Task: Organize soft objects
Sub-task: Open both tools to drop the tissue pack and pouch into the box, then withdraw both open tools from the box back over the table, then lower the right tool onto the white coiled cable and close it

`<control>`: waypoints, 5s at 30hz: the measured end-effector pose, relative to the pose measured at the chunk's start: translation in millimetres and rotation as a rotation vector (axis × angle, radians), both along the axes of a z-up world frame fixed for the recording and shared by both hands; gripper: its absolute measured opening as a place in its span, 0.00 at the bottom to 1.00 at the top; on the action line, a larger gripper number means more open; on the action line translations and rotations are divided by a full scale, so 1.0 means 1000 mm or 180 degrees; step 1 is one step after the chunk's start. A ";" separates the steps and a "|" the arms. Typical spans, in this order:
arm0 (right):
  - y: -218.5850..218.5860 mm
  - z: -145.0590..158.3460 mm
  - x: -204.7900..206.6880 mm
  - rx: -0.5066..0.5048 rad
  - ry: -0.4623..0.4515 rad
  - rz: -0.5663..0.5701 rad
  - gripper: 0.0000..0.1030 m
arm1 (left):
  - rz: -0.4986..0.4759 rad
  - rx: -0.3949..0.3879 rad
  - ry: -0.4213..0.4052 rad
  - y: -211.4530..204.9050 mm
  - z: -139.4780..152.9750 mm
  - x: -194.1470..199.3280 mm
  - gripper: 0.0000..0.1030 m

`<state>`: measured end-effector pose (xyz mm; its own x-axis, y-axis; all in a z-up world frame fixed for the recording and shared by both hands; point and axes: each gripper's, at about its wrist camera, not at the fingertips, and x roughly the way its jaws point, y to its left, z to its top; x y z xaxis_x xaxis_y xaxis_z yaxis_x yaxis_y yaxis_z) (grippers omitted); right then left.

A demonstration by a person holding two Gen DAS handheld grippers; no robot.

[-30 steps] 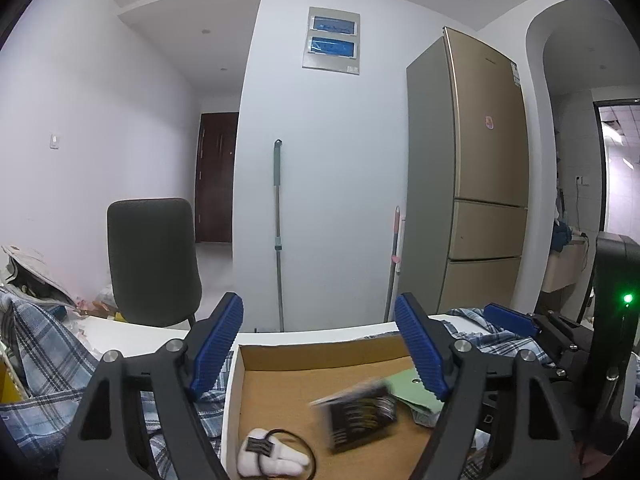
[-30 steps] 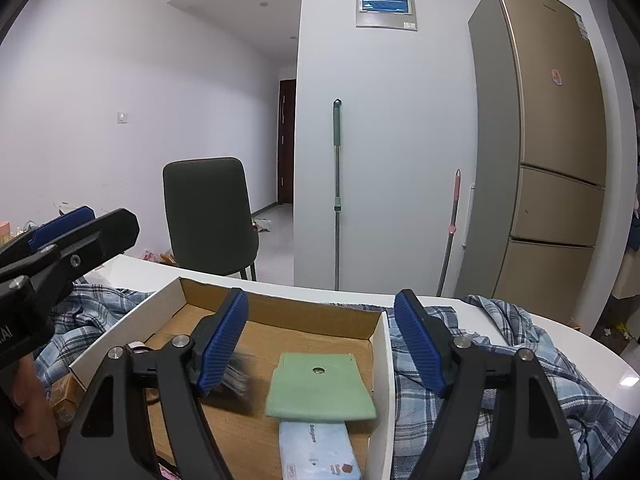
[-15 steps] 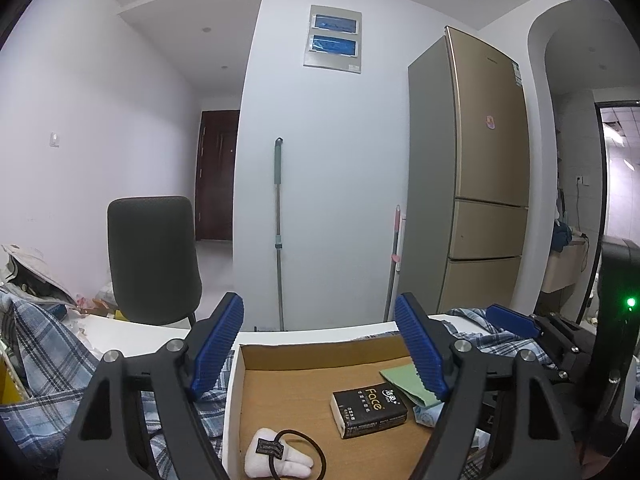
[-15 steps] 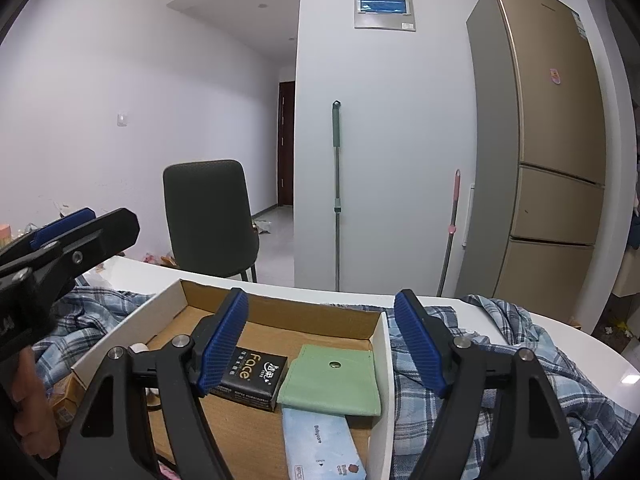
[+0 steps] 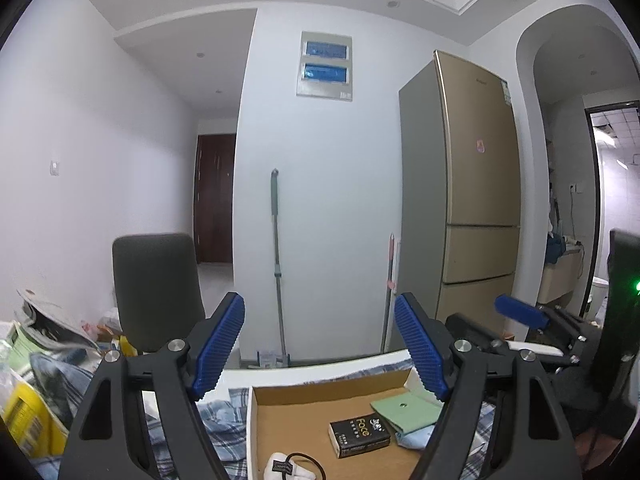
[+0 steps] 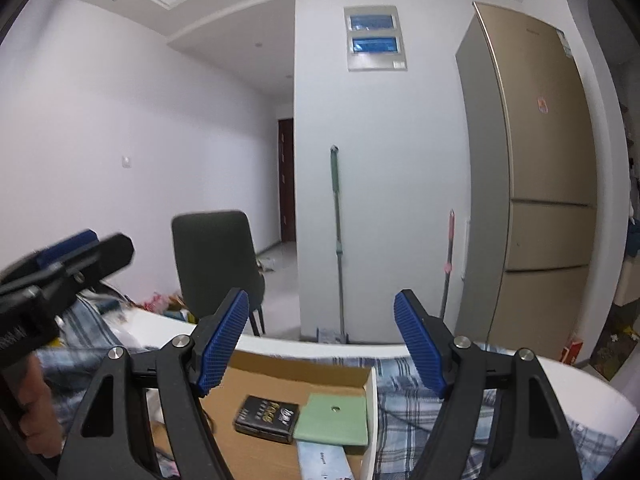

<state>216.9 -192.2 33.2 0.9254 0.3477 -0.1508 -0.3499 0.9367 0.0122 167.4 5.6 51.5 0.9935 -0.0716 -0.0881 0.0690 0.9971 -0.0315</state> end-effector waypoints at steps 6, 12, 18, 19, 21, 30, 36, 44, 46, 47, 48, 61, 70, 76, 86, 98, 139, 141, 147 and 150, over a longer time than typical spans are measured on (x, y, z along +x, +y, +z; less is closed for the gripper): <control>-0.004 0.022 -0.034 0.0008 -0.0126 -0.0044 0.72 | 0.0005 0.0025 -0.0167 0.001 0.023 -0.039 0.77; -0.019 0.026 -0.075 0.0079 -0.0156 -0.0021 0.76 | -0.0017 0.0069 -0.0241 0.006 0.033 -0.088 0.77; -0.031 0.024 -0.104 0.0171 -0.0129 -0.0001 0.78 | -0.0043 0.0019 -0.0190 0.013 0.028 -0.126 0.77; -0.031 0.021 -0.107 0.0173 -0.0114 -0.0003 0.78 | -0.0037 0.0019 -0.0184 0.014 0.025 -0.130 0.77; -0.031 0.014 -0.110 0.0167 -0.0069 -0.0010 0.78 | -0.0020 0.0007 -0.0143 0.016 0.018 -0.138 0.77; -0.030 -0.022 -0.109 0.0052 0.0165 -0.0029 0.78 | 0.0074 -0.0104 0.0169 0.026 -0.029 -0.142 0.77; -0.027 -0.045 -0.104 -0.0068 0.0263 0.0010 0.78 | 0.0062 -0.0071 0.0303 0.026 -0.045 -0.136 0.77; -0.032 -0.047 -0.098 -0.0027 0.0374 -0.0005 0.78 | 0.0074 0.0006 0.0306 0.021 -0.050 -0.134 0.77; -0.030 -0.046 -0.098 -0.0050 0.0362 0.0001 0.78 | 0.0075 -0.0013 0.0326 0.022 -0.051 -0.132 0.78; -0.029 -0.046 -0.099 -0.0063 0.0354 0.0005 0.80 | 0.0082 -0.0038 0.0344 0.024 -0.051 -0.131 0.80; -0.028 -0.046 -0.099 -0.0074 0.0349 0.0007 0.81 | 0.0081 -0.0059 0.0353 0.026 -0.052 -0.130 0.88; -0.024 -0.047 -0.094 -0.0130 0.0422 -0.0002 1.00 | 0.0142 -0.0229 0.0451 0.036 -0.055 -0.125 1.00; -0.022 -0.044 -0.086 -0.0116 0.0650 0.0058 1.00 | 0.0118 -0.0189 0.0617 0.034 -0.056 -0.117 1.00; -0.005 -0.045 -0.073 -0.0396 0.1065 0.0206 1.00 | 0.0050 -0.0323 0.0944 0.043 -0.062 -0.098 1.00; 0.015 -0.082 -0.031 -0.0492 0.2069 0.0364 0.91 | 0.0116 -0.0517 0.1383 0.055 -0.079 -0.079 1.00; 0.039 -0.113 -0.025 -0.0838 0.2229 0.0462 0.64 | 0.0125 -0.0483 0.1497 0.051 -0.084 -0.073 1.00; 0.012 -0.106 -0.065 -0.1093 0.2284 0.0581 0.19 | -0.0073 -0.0315 0.1408 0.034 -0.077 -0.082 1.00; 0.013 -0.101 -0.064 -0.0957 0.2239 0.0518 0.19 | -0.0077 -0.0308 0.1415 0.034 -0.077 -0.082 1.00; 0.023 -0.097 -0.055 -0.0494 0.2276 0.0426 0.19 | -0.0027 -0.0358 0.1426 0.038 -0.078 -0.082 1.00; 0.029 -0.096 -0.056 -0.0360 0.2177 0.0335 0.19 | -0.0013 -0.0368 0.1438 0.039 -0.079 -0.081 1.00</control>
<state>160.8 -163.2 -62.7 0.5722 0.3780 -0.7278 -0.3874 0.9068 0.1664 86.8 45.0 -27.7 0.8570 -0.1101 -0.5033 0.0266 0.9850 -0.1702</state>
